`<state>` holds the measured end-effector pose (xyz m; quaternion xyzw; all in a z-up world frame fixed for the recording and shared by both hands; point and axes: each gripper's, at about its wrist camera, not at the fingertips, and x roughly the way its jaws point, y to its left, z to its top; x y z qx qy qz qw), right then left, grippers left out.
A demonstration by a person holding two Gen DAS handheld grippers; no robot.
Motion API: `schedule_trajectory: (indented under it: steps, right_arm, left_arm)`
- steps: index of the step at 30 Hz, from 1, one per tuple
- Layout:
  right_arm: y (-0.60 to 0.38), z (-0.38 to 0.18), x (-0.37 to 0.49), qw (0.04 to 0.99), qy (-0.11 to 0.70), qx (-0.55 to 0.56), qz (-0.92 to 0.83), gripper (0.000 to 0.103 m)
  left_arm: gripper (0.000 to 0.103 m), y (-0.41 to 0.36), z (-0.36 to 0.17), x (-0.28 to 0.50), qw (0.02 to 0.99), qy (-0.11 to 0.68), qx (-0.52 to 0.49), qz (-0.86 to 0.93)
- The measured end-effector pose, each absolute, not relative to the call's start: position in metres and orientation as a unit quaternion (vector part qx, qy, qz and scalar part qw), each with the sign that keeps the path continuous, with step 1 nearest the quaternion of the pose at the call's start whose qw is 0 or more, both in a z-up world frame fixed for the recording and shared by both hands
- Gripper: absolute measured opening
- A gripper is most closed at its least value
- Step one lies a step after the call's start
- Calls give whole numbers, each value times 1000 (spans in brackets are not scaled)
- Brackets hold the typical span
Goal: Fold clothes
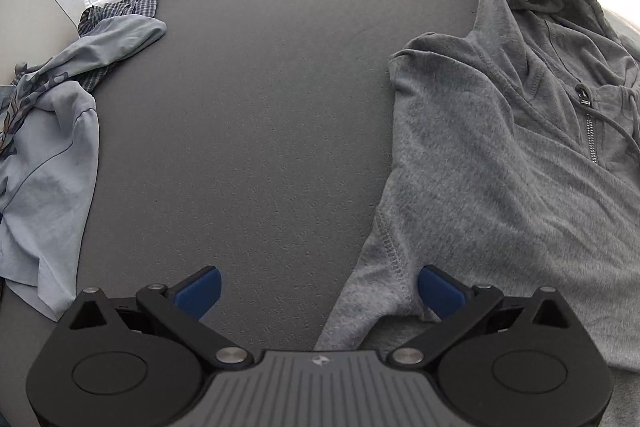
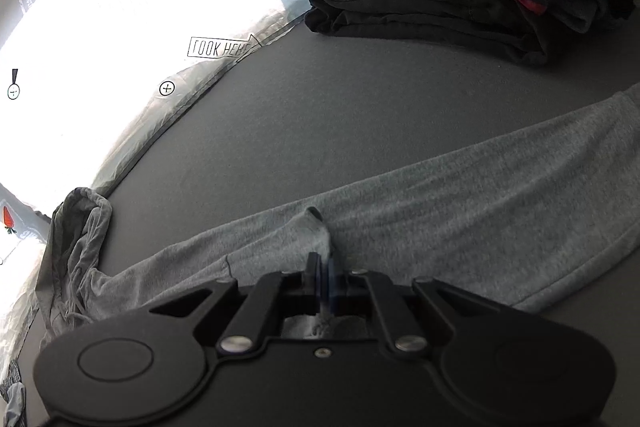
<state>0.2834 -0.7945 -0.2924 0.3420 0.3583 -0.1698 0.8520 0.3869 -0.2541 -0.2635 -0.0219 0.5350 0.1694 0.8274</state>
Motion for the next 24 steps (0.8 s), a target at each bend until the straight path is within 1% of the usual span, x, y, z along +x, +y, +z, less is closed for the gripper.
schedule_trajectory:
  steps: [1, 4, 6, 7, 8, 9, 11, 12, 13, 15, 16, 17, 21, 24]
  right_arm:
    - [-794, -294, 282, 850, 360, 346, -169, 6]
    - [-798, -293, 276, 845, 355, 361, -175, 19]
    - [-804, -295, 268, 835, 341, 396, -175, 33]
    - [-806, -297, 264, 829, 333, 416, -172, 44]
    - [-807, -299, 261, 822, 325, 436, -168, 49]
    - [-808, -301, 257, 816, 318, 455, -164, 49]
    - [-810, -306, 250, 801, 300, 495, -154, 54]
    - [-810, -309, 247, 793, 291, 513, -151, 54]
    - [-811, -312, 246, 786, 284, 529, -149, 54]
    - [-812, -319, 244, 762, 274, 569, -143, 44]
    - [-812, -323, 244, 750, 272, 587, -140, 25]
    - [-811, -325, 243, 742, 264, 601, -137, 14]
    - [-802, -332, 241, 707, 222, 661, -114, 12]
    - [-786, -342, 252, 640, 186, 744, -54, 11]
  left_arm:
    - [103, -256, -262, 386, 828, 534, -17, 168]
    - [103, -260, -257, 382, 832, 533, -5, 157]
    - [103, -262, -258, 380, 830, 537, -3, 151]
    - [103, -263, -261, 379, 827, 542, -2, 150]
    - [103, -263, -264, 378, 826, 544, -3, 149]
    - [103, -263, -267, 375, 829, 539, -5, 149]
    - [103, -263, -268, 371, 835, 530, -5, 148]
    - [103, -263, -268, 369, 838, 526, -3, 146]
    - [103, -264, -269, 367, 842, 520, 4, 142]
    - [103, -267, -270, 364, 849, 510, 15, 137]
    - [103, -267, -270, 363, 850, 508, 13, 138]
    - [103, -266, -271, 362, 851, 507, 6, 140]
    - [103, -254, -274, 360, 847, 509, -47, 150]
    - [103, -247, -276, 358, 849, 506, -64, 138]
